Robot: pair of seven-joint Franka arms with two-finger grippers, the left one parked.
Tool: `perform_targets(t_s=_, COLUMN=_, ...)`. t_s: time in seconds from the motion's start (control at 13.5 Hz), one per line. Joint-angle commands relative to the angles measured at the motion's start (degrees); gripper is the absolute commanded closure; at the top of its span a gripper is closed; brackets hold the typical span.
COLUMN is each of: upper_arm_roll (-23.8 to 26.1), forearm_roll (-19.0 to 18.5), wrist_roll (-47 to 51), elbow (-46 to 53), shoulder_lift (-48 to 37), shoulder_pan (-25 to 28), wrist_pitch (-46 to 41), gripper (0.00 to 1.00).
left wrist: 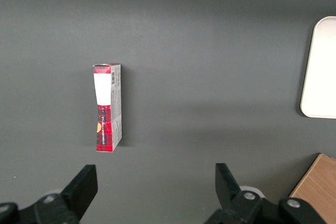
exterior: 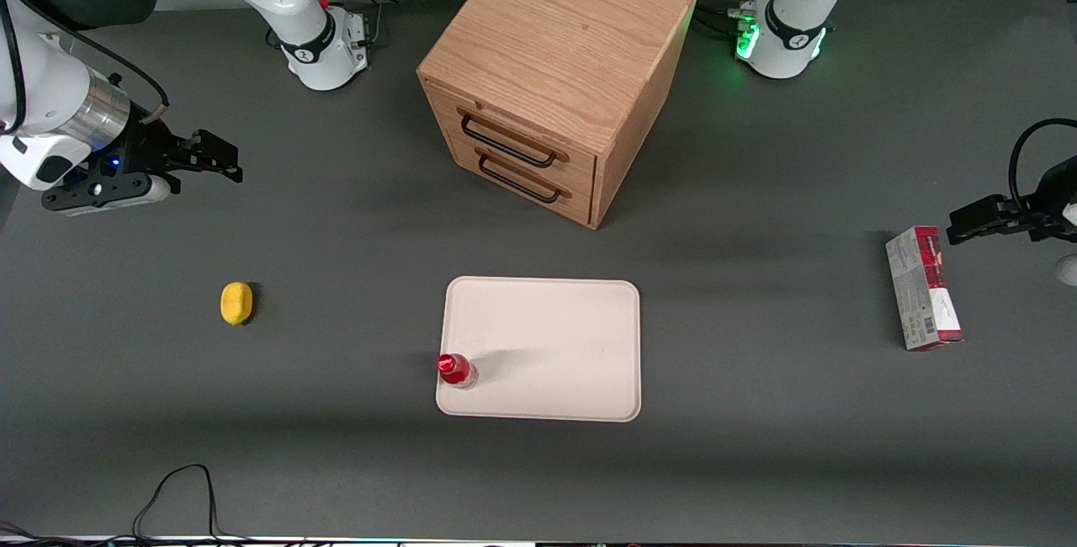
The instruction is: Place coke bottle on tray
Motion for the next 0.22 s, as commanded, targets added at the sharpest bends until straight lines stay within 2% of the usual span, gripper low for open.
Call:
perform_targets(t_s=0.0, upper_arm_roll=-9.24, forearm_roll=-0.16, wrist_roll=-1.28, elbow=2.17, shoulder_lift=-0.48, shoulder_pan=7.83, wrist_pitch=-2.71, gripper=0.00)
perform_targets(t_s=0.15, upper_arm_roll=-9.18, forearm_roll=-0.34, wrist_roll=-2.68, elbow=3.84, shoulder_lift=0.05, shoulder_pan=6.97, wrist_pitch=-4.99, gripper=0.00)
